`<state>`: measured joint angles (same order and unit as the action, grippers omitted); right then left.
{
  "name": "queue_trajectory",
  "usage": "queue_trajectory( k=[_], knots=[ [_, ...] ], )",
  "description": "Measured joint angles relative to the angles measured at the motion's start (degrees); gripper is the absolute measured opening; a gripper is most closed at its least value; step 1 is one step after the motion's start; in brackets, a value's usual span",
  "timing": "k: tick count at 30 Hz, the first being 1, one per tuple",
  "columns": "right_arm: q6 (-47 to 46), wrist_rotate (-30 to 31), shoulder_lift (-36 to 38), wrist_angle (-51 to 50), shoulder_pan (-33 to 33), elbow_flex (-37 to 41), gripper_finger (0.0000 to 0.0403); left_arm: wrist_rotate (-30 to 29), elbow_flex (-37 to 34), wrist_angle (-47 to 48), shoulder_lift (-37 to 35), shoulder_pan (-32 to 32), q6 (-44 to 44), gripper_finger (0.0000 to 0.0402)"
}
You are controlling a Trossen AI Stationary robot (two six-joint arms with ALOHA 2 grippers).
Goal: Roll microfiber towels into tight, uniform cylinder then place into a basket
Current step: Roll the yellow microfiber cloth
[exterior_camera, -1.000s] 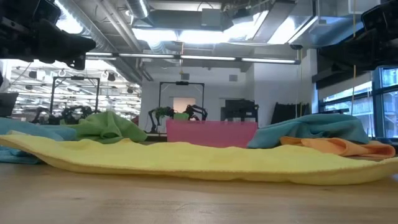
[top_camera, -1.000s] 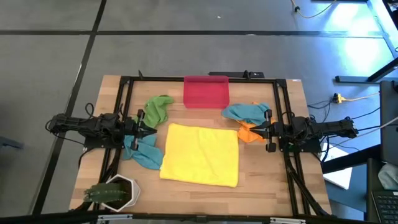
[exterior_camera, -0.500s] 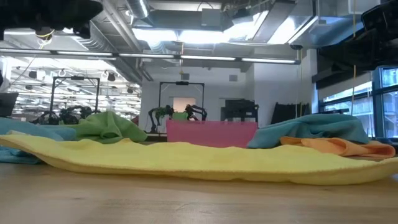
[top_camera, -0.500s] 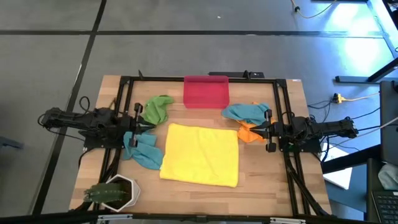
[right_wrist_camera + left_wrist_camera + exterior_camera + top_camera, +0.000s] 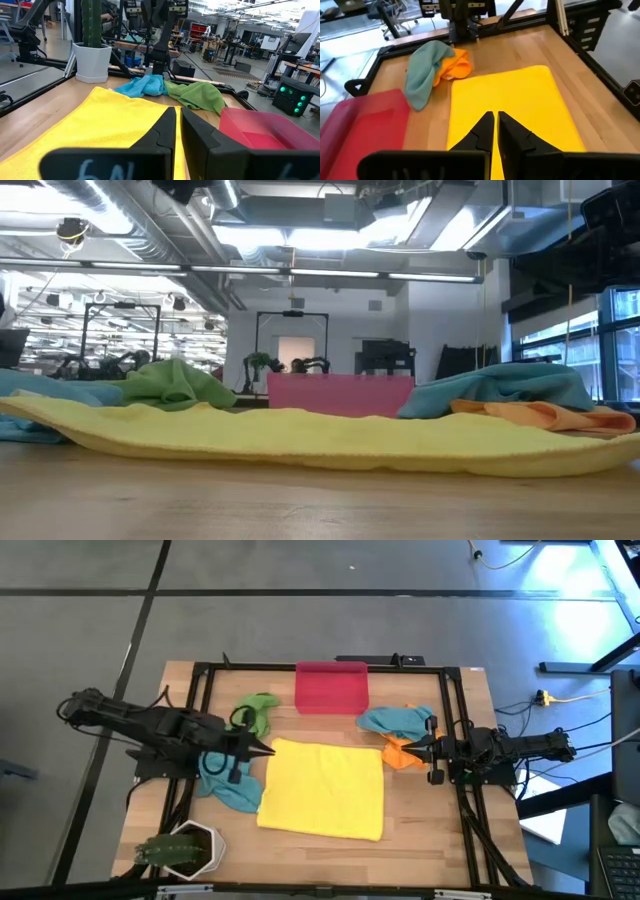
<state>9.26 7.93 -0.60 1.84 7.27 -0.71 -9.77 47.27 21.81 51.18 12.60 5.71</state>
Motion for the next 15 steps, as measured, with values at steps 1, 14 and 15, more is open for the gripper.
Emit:
queue_trajectory(
  k=[1,14,15],
  knots=[
    [0.0,0.0,0.0,0.0,0.0,0.0,0.0029,-0.2,0.8,-0.1,1.0,0.4,0.3,0.0014],
    [0.0,0.0,0.0,0.0,0.0,0.0,0.0029,-3.0,3.9,-1.6,13.5,7.5,-5.4,0.0086],
    [0.0,0.0,0.0,0.0,0.0,0.0,0.0029,-3.0,4.6,-0.2,13.9,8.0,-6.0,0.0097]
  ],
)
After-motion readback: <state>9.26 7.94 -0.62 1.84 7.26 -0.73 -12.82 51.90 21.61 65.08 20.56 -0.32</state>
